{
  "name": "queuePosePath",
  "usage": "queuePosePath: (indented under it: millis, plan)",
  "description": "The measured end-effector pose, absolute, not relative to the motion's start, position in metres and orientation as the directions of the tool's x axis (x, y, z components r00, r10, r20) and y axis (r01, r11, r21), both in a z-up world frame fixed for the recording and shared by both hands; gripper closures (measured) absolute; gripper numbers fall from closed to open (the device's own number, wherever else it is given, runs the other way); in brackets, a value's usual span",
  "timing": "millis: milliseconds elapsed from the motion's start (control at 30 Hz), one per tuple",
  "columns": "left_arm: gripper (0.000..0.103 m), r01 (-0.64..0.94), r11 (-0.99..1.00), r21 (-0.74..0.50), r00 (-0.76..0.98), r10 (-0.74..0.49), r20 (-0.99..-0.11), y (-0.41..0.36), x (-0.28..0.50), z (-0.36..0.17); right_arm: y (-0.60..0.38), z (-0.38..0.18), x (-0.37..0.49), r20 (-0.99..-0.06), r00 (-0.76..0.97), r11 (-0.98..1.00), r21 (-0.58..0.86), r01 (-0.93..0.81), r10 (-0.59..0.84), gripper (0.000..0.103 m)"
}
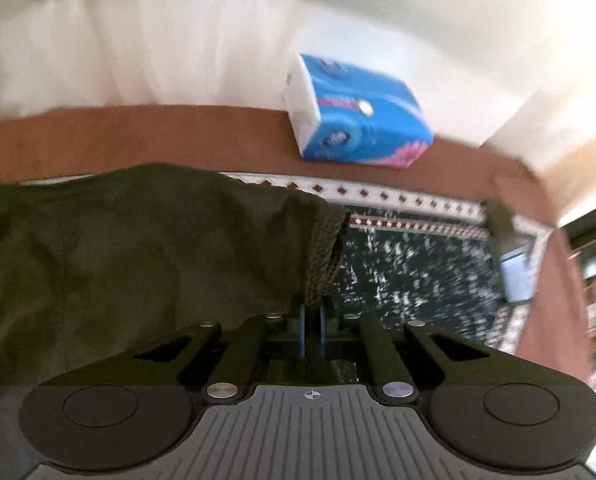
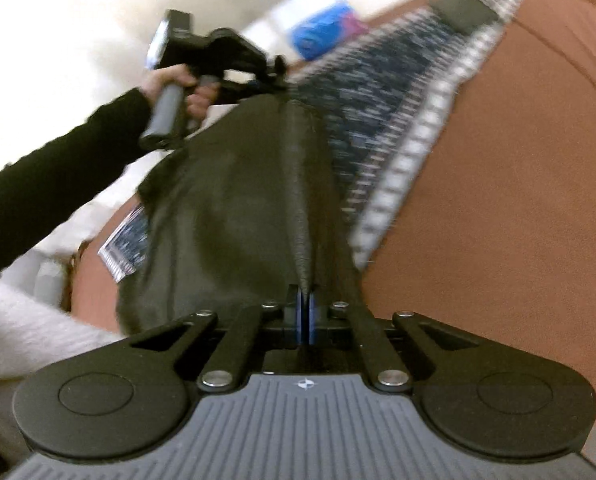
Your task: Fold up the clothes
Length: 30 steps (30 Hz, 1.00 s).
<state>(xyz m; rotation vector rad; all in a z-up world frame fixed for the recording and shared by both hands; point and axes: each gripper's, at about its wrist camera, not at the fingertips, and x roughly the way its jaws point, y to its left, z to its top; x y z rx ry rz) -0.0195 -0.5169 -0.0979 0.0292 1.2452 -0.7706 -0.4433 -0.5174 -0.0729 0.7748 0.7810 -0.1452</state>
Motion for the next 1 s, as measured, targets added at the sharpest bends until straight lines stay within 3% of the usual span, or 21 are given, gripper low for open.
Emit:
queuePosePath:
  millis: [200,433,467,500,600,667,800,1000]
  plan:
    - [0.101,0.525,0.733,-0.433,0.091,-0.553,-0.828,-0.461,0.009,-0.093,-0.444,-0.062,-0.403,-0.663,0.705,0.767,0.581,0.274,0.25,0.099]
    - [0.099,0.503,0.756,-0.419,0.094,-0.53,-0.843,-0.419,0.037,-0.114,-0.388,-0.104,-0.352,-0.705,0.622,0.786,0.577,0.222,0.342,0.099]
    - [0.092,0.502,0.755,-0.421,0.089,-0.53,-0.844,-0.417,0.04,-0.119,-0.383,-0.111,-0.347,-0.715,0.607,0.79,0.572,0.222,0.348,0.099]
    - [0.071,0.502,0.754,-0.423,0.084,-0.529,-0.845,-0.414,0.042,-0.123,-0.38,-0.117,-0.342,-0.725,0.593,0.794,0.566,0.222,0.351,0.099]
    - [0.047,0.477,0.768,-0.428,0.102,-0.532,-0.841,-0.403,0.046,-0.128,-0.373,-0.13,-0.332,-0.744,0.567,0.806,0.55,0.22,0.353,0.094]
    - [0.043,0.448,0.767,-0.46,0.106,-0.556,-0.824,-0.392,0.052,-0.128,-0.37,-0.133,-0.329,-0.75,0.559,0.813,0.542,0.211,0.355,0.088]
    - [0.042,0.43,0.754,-0.497,0.118,-0.592,-0.797,-0.37,0.059,-0.112,-0.368,-0.116,-0.337,-0.731,0.569,0.813,0.555,0.175,0.377,0.064]
    - [0.042,0.617,0.645,-0.451,0.066,-0.613,-0.787,-0.331,0.0,-0.082,-0.398,-0.074,-0.384,-0.722,0.65,0.822,0.505,0.263,0.235,0.062]
